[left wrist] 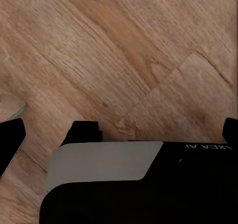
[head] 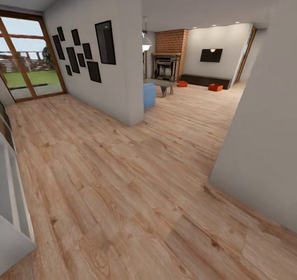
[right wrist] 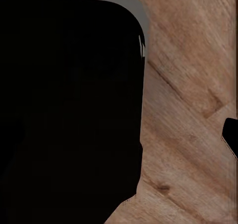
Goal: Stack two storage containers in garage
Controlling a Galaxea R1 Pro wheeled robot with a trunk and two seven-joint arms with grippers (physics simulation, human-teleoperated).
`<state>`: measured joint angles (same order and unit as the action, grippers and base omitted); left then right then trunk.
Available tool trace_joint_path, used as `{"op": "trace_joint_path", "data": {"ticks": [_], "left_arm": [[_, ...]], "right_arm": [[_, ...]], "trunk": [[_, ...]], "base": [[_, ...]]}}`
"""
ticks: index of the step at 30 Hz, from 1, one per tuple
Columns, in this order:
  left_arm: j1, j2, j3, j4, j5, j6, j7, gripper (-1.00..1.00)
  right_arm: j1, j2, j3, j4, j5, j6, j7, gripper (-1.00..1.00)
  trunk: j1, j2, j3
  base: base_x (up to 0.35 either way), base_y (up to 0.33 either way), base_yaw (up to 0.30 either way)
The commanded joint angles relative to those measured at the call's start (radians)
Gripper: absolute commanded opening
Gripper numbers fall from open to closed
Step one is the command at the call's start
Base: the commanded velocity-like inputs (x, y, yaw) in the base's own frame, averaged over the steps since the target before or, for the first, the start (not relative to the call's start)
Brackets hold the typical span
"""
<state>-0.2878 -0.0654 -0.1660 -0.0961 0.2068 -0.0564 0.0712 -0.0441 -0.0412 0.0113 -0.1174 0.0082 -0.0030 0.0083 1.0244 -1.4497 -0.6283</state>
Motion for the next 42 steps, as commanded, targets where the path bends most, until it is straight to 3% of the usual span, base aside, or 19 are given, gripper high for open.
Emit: {"op": "trace_joint_path", "data": {"ticks": [1,42], "left_arm": [[-0.001,0.000,-0.009,0.001,0.009,-0.004,0.004,1.00],[-0.001,0.001,-0.012,0.000,0.008,-0.005,0.004,1.00]], "right_arm": [[0.000,0.000,0.001,0.000,0.001,-0.001,0.001,1.00],[0.000,-0.006,-0.004,0.005,-0.004,0.000,-0.001,1.00]], "trunk": [[0.001,0.000,-0.001],[0.001,0.000,-0.001]], "base": [[0.346,0.000,0.001],[0.346,-0.004,0.000]]}}
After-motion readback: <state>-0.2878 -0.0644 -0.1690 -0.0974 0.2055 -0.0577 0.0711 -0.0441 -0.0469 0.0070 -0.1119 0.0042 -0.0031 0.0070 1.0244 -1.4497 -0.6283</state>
